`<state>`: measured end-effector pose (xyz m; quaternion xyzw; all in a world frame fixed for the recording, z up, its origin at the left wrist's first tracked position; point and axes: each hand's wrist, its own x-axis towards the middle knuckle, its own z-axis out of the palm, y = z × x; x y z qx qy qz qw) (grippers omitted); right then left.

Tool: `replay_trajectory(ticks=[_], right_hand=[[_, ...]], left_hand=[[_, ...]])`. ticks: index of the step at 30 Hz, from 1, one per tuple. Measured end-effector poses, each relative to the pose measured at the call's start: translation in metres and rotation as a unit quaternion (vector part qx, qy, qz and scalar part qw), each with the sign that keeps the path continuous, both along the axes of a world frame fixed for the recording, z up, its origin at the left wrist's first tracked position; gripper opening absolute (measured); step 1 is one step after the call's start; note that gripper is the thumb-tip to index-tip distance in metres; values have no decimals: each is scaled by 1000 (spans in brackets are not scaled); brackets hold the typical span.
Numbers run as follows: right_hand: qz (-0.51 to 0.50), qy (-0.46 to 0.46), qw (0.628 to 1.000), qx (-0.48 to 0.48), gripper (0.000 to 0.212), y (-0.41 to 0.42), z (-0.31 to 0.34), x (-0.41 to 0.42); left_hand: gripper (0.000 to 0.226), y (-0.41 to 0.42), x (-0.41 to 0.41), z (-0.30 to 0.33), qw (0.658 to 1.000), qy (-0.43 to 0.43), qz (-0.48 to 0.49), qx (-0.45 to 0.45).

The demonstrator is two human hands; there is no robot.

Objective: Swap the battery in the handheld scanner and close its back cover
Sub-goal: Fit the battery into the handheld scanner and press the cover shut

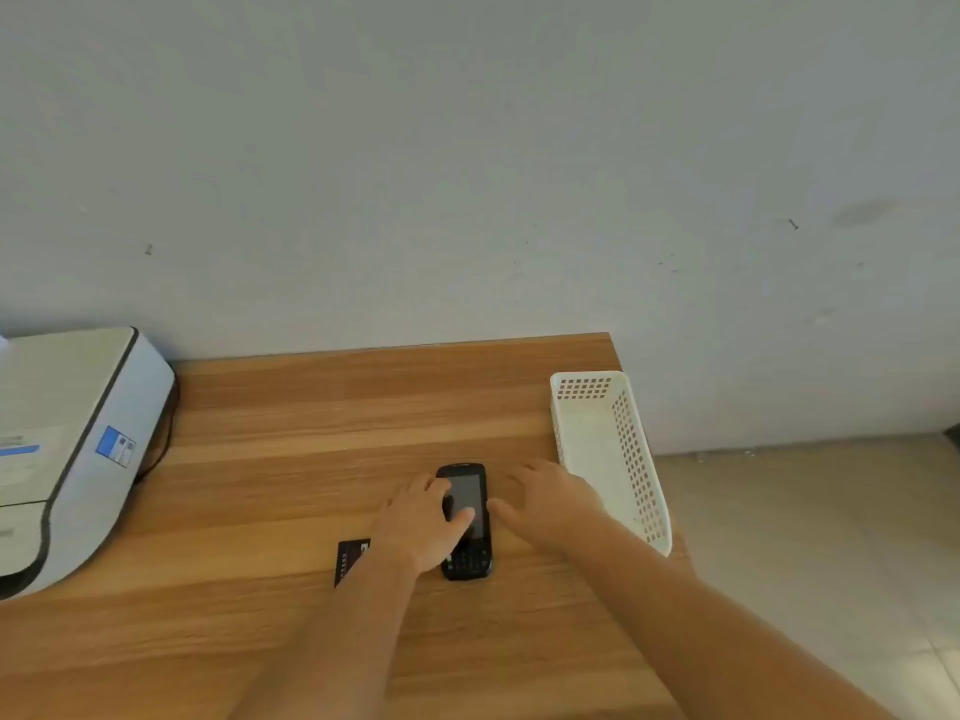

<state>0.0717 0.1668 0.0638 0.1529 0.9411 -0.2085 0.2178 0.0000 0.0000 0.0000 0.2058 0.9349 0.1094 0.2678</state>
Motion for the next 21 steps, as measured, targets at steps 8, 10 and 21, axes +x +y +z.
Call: replay_trajectory(ticks=[8,10,21], right_hand=[[4,16,1000,10,55,14,-5,9],[11,23,999,19,53,16,-7,12],[19,38,998,41,54,28,-14,17]], left_hand=[[76,34,23,-21,995,65,30,-65],[79,42,28,-25,994,67,39,-76],[86,55,35,-35,989,83,47,-108]])
